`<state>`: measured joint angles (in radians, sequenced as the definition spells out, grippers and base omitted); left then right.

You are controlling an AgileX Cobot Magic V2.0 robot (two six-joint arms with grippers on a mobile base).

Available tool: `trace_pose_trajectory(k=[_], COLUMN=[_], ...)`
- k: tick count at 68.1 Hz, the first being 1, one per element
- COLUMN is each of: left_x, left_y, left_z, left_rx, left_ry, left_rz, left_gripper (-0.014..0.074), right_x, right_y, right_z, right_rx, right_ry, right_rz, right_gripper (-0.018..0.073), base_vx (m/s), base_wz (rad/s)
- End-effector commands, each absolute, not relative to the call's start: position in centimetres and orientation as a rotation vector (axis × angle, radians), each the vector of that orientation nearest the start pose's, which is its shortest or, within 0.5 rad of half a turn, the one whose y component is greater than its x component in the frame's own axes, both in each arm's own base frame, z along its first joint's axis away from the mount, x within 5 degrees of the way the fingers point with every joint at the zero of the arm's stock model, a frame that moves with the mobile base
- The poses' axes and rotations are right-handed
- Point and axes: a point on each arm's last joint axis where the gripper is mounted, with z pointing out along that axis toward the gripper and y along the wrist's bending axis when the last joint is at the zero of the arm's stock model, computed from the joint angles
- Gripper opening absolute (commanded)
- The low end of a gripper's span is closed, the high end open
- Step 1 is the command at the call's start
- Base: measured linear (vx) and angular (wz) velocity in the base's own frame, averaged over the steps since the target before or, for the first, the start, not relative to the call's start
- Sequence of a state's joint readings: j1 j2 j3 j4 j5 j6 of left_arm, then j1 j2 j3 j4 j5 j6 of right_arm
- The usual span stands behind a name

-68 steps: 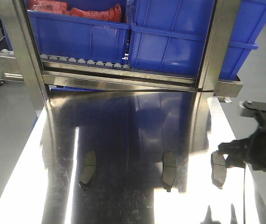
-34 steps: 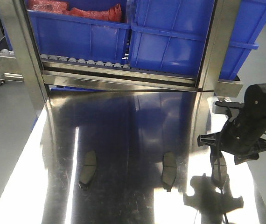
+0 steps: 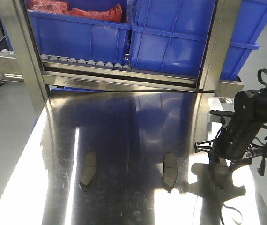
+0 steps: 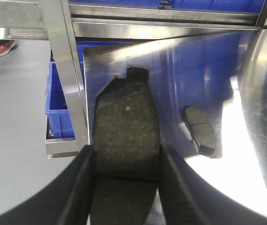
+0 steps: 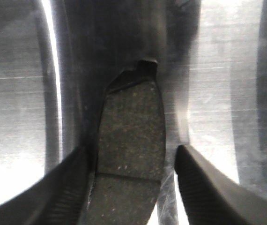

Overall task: Move and align brake pads A on conveyor
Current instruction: 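Grasp the end brake pad with the right gripper and lift it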

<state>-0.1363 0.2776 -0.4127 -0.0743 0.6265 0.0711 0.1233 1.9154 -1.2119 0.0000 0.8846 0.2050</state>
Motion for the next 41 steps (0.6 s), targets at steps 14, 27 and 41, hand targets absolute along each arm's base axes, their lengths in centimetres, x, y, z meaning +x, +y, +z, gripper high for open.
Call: trace_pose_trajectory(k=[14,27,41], left_x=[6.3,6.3,6.3], left_y=[-1.3,-1.3,-1.3], left_z=[29.4,29.4,29.4], left_rx=[0.151,0.151,0.151], left_ry=[1.863,1.863,1.863], left_rz=[-0.140,-0.140,-0.140], left_gripper=[-0.0006,-0.0006,-0.0006], right_x=[35.6,34.6,31.0], right_y=[4.3,4.2,3.4], right_z=[18.1,21.4,25.5], right_rx=[0.126,0.127,0.052], right_ry=[2.986,2.859,2.637], right_rz=[0.038,0.067,0.041], right_gripper=[-0.0020,-0.0011,-0.0010], base_vx=[0.00,0.00,0.00], base_wz=[0.00,0.00,0.00])
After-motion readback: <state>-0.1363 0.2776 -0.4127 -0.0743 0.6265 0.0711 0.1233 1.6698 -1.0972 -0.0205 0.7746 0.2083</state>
